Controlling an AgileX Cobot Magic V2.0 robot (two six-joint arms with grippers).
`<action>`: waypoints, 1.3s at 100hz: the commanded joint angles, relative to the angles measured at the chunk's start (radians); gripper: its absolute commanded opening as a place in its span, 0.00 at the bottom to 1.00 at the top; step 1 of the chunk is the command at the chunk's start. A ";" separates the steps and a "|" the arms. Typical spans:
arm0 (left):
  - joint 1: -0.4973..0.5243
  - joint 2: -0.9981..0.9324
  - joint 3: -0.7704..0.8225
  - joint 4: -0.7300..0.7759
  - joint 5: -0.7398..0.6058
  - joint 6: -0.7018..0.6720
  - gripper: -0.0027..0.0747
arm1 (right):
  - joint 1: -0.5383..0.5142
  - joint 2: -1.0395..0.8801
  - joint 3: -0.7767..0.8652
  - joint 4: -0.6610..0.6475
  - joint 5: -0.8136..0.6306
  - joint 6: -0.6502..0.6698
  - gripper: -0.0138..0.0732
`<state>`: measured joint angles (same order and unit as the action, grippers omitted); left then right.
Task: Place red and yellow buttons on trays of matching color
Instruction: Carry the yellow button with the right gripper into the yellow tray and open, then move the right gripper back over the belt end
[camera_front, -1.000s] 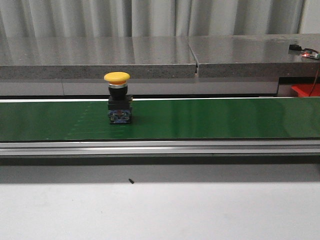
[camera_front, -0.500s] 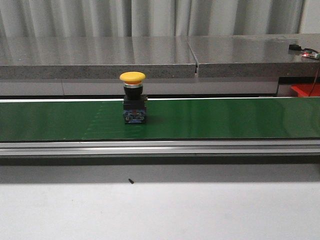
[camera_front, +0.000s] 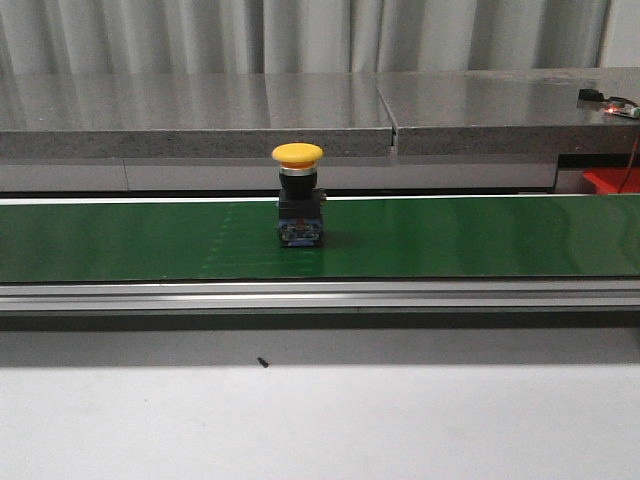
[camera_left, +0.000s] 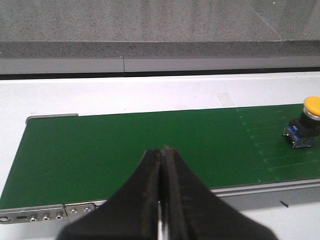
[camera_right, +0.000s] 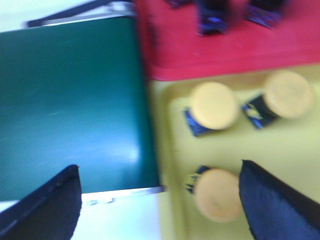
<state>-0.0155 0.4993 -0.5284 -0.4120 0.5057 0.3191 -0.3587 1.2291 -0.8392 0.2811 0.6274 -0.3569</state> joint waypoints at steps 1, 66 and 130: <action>-0.009 0.002 -0.027 -0.024 -0.067 -0.001 0.01 | 0.059 -0.044 -0.056 0.018 0.023 -0.046 0.89; -0.009 0.002 -0.027 -0.024 -0.067 -0.001 0.01 | 0.473 0.074 -0.257 -0.025 0.187 -0.048 0.89; -0.009 0.002 -0.027 -0.024 -0.067 -0.001 0.01 | 0.707 0.396 -0.523 -0.020 0.195 -0.035 0.89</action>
<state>-0.0155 0.4993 -0.5284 -0.4120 0.5057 0.3191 0.3370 1.6355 -1.3064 0.2522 0.8376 -0.3918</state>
